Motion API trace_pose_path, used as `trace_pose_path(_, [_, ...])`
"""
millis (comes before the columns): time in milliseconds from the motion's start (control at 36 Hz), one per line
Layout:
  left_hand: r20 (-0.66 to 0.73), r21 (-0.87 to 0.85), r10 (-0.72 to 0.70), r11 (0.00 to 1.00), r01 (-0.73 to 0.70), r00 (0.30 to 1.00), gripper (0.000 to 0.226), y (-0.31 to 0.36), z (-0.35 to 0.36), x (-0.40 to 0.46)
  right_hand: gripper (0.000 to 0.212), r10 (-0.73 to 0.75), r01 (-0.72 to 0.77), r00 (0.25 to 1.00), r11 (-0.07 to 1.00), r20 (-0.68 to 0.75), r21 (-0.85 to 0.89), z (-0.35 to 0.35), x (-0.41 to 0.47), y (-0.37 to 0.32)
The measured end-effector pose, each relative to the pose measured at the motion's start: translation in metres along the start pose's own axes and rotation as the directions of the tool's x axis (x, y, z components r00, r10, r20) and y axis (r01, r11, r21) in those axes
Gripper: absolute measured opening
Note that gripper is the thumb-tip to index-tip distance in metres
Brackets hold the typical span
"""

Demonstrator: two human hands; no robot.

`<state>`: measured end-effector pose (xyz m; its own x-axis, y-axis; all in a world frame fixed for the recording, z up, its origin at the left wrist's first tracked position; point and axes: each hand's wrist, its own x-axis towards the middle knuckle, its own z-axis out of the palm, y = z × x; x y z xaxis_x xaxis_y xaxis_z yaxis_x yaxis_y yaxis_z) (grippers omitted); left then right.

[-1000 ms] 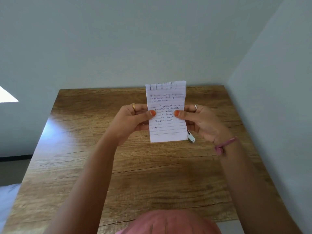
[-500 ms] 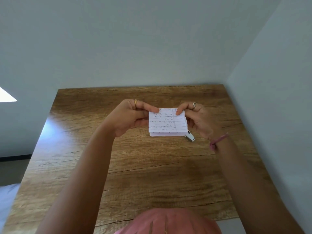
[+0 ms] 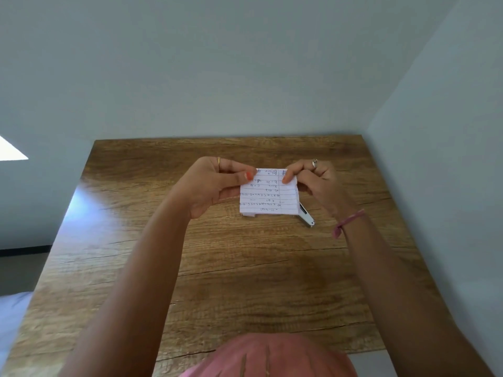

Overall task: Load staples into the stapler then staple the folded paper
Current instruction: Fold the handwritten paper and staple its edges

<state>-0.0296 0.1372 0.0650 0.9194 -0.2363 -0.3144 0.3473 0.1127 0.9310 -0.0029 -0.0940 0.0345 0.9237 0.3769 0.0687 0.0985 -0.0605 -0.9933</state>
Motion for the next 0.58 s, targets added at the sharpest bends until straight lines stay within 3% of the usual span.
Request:
trace_pose_path(139, [-0.074,0.072,0.055,0.996,-0.050,0.996,0.014,-0.001,0.001,0.001,0.026,0.028,-0.030,0.996,0.999,0.082,0.018,-0.002,-0.002,-0.004])
trace_pose_path(222, [-0.098,0.125,0.078,0.990,-0.066,0.992,0.014,-0.001,0.002,0.002,0.017,0.102,-0.098,0.993,0.993,0.065,-0.064,-0.002,0.003,-0.006])
trace_pose_path(361, [-0.100,0.140,0.088,0.987,-0.074,0.991,0.012,-0.001,0.006,0.004,0.037,0.179,-0.156,0.978,0.968,0.104,-0.199,0.002,0.015,-0.013])
trace_pose_path(583, [-0.100,0.199,0.116,0.975,-0.095,0.988,0.018,0.000,0.002,0.008,0.025,0.252,-0.229,0.960,0.958,0.123,-0.176,0.012,0.025,-0.019])
